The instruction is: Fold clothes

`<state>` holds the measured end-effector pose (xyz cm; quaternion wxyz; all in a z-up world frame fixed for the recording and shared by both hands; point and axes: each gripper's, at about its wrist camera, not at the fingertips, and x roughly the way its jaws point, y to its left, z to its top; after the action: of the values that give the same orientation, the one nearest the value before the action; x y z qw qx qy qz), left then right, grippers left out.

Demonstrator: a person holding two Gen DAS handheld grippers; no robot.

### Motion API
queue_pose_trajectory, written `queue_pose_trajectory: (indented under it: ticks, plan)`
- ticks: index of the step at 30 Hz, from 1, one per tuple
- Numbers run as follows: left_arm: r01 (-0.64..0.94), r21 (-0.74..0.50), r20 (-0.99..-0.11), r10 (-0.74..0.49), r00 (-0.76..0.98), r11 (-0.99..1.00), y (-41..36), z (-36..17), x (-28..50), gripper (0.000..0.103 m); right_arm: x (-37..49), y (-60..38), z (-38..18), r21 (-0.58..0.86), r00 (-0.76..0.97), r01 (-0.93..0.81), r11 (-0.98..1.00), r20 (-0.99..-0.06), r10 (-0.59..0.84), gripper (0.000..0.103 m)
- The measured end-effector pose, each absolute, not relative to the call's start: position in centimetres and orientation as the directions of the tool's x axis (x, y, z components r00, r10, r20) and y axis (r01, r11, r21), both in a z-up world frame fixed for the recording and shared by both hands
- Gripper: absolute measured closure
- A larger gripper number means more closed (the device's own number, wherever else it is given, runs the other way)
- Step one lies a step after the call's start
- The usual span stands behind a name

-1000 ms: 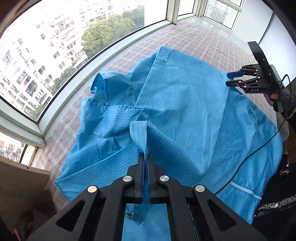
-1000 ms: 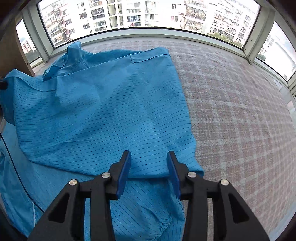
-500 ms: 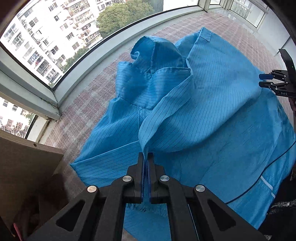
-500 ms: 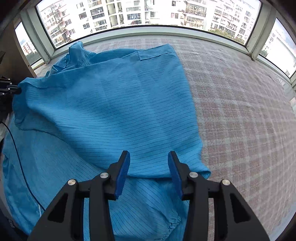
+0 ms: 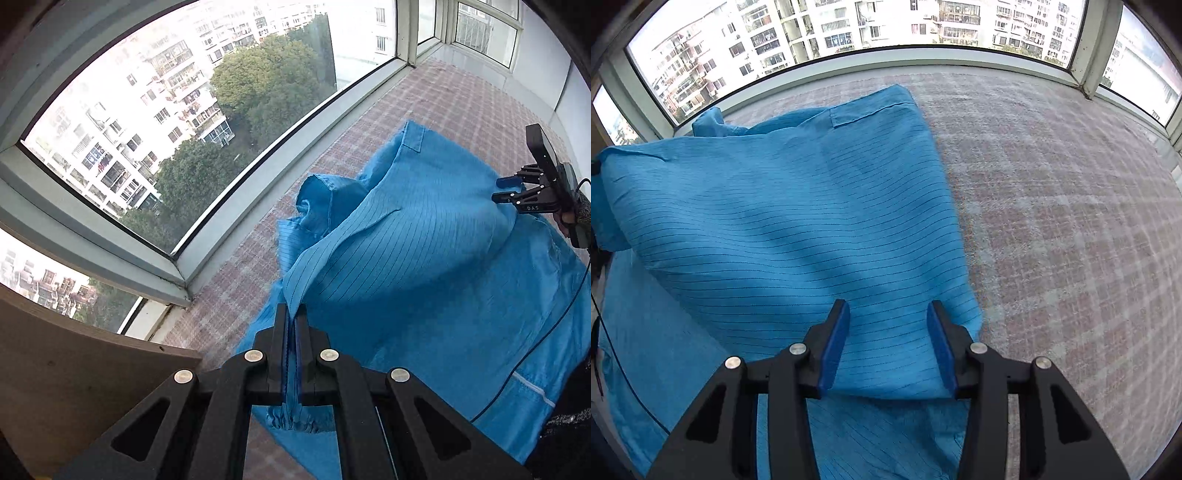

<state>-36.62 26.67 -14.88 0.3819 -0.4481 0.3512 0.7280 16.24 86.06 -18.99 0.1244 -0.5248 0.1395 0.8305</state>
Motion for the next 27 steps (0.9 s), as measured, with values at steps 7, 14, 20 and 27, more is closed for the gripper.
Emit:
queue_pose_trajectory:
  ticks: [7, 14, 20, 27]
  plan:
    - [-0.883, 0.098, -0.947, 0.229, -0.225, -0.460, 27.0, -17.5, -38.0, 0.101, 25.2, 87.3, -16.4, 0.178, -0.404, -0.452, -0.874, -0.915, 0.023, 0.057]
    - [-0.852, 0.088, -0.950, 0.214, -0.229, -0.516, 26.1, -18.8, -39.2, 0.072, 26.1, 85.2, -17.3, 0.164, -0.376, -0.414, -0.896, -0.927, 0.004, 0.057]
    - [-0.821, 0.162, -0.939, 0.170, -0.299, -0.547, 23.5, -17.6, -39.6, 0.063, 20.7, 83.8, -17.3, 0.089, -0.388, -0.337, -0.937, -0.920, 0.052, 0.057]
    - [-0.782, -0.018, -0.976, 0.182, -0.122, -0.623, 20.4, -24.2, -39.0, 0.058, 14.7, 84.9, -18.1, 0.128, -0.408, -0.323, -0.938, -0.913, 0.016, 0.057]
